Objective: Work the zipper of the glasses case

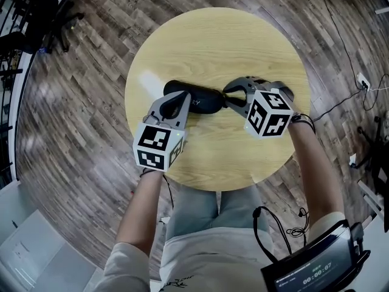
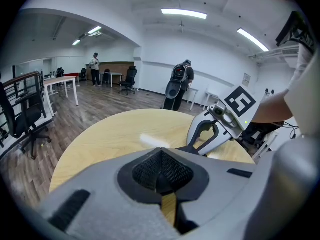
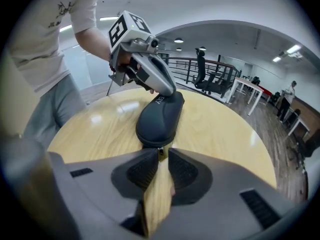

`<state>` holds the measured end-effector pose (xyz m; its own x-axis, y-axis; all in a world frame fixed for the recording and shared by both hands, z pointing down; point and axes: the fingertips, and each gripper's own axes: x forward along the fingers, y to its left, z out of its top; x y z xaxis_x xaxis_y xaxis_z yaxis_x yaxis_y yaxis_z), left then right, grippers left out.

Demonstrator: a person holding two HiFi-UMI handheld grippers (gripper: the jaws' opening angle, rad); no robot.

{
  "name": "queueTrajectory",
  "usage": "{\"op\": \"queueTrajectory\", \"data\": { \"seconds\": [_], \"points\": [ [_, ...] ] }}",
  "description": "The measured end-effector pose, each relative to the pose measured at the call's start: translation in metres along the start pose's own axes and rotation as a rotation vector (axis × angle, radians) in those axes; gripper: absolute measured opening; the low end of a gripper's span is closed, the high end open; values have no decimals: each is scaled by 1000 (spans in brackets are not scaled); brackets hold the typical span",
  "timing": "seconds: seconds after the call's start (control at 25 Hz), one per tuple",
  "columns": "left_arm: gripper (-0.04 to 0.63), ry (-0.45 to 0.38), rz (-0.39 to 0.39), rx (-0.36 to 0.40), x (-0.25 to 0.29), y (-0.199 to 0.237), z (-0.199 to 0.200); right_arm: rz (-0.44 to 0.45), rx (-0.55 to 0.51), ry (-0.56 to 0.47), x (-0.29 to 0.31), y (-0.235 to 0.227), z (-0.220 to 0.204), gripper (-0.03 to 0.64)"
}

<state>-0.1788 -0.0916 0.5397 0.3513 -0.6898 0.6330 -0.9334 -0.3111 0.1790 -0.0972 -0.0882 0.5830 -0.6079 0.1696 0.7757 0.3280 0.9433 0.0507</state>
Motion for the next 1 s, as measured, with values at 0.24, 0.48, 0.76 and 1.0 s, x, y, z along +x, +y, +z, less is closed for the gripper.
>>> {"op": "queueTrajectory", "data": {
  "seconds": [0.24,0.48,0.76,1.0],
  "points": [
    [5,-1,3,-7,1,0,2,35,-65,62,2,3,-4,5],
    [5,-7,18,2,0,-1,2,51,-28,81,-2,6,-4,1],
    [5,-13,26,9,-7,2,3,72,-10,140,-10,13,5,0],
    [5,-12,28,33,-2,0,2,34,87,134,-5,35,5,0]
  ]
}}
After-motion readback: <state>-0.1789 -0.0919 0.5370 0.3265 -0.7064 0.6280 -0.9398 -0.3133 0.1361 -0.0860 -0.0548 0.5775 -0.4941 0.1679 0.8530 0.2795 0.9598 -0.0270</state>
